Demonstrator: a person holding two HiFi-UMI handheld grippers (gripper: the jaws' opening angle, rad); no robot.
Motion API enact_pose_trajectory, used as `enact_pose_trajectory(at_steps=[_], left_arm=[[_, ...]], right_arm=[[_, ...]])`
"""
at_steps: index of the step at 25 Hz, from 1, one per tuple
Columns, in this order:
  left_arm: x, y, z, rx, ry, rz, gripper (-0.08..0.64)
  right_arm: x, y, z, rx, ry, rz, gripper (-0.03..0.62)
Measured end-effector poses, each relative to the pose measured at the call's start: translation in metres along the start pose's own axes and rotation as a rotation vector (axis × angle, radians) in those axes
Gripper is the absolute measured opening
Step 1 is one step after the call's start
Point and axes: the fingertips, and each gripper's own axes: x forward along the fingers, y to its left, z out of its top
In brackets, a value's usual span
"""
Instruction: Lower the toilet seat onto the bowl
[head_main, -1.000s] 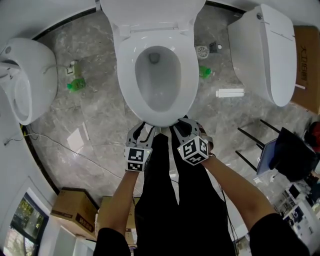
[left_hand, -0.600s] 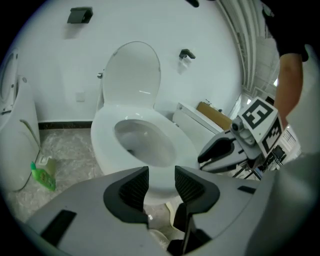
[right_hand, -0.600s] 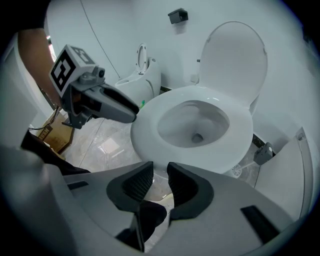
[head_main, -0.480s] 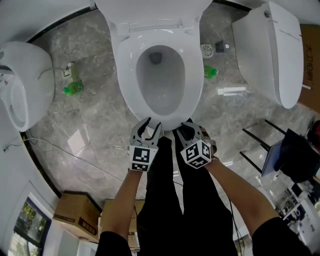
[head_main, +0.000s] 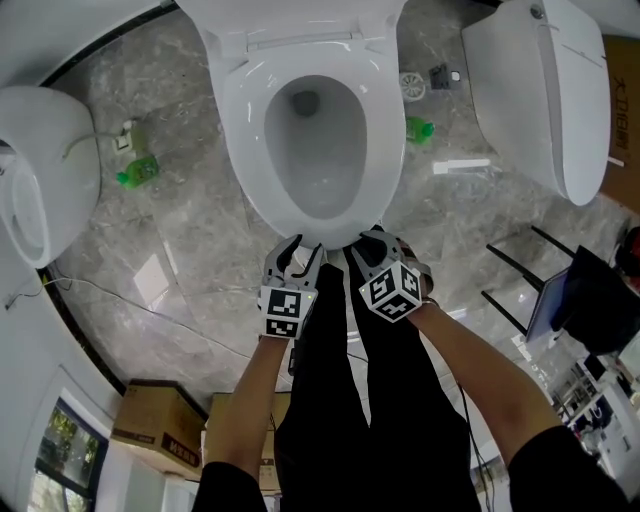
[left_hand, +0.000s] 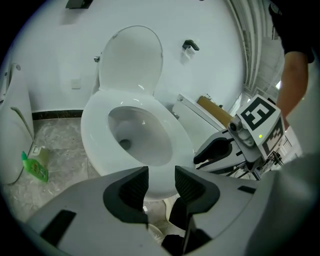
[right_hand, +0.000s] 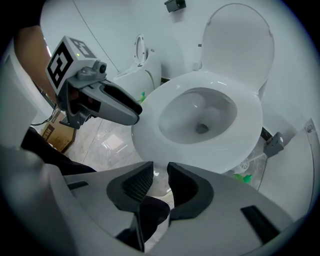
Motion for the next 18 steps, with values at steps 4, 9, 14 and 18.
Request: enact_pose_trajectory(at_steps=[4, 9, 14, 18], left_arm=[[0.006, -0.002, -0.007, -0.009, 0.021, -0.003, 0.172], [0.006, -0.001, -0.017, 0.018, 0.043, -0.019, 0.172], [-0.012, -0.004, -0.009, 0.028, 0.025, -0.026, 0.172], [-0.055, -0.019, 0.020, 0.037, -0.030, -0.042, 0.172]], right_arm=[[0.002, -0.003, -0.001, 0.024, -0.009, -0.023, 0.100], [0.003, 0.000, 0.003, 0.067, -0.021, -0.015, 0.108], [-0.010, -0.008, 0.020, 0.155, -0.066, -0.030, 0.123], [-0.050, -0.001, 0.051, 0.209, -0.134, -0.031, 0.123]])
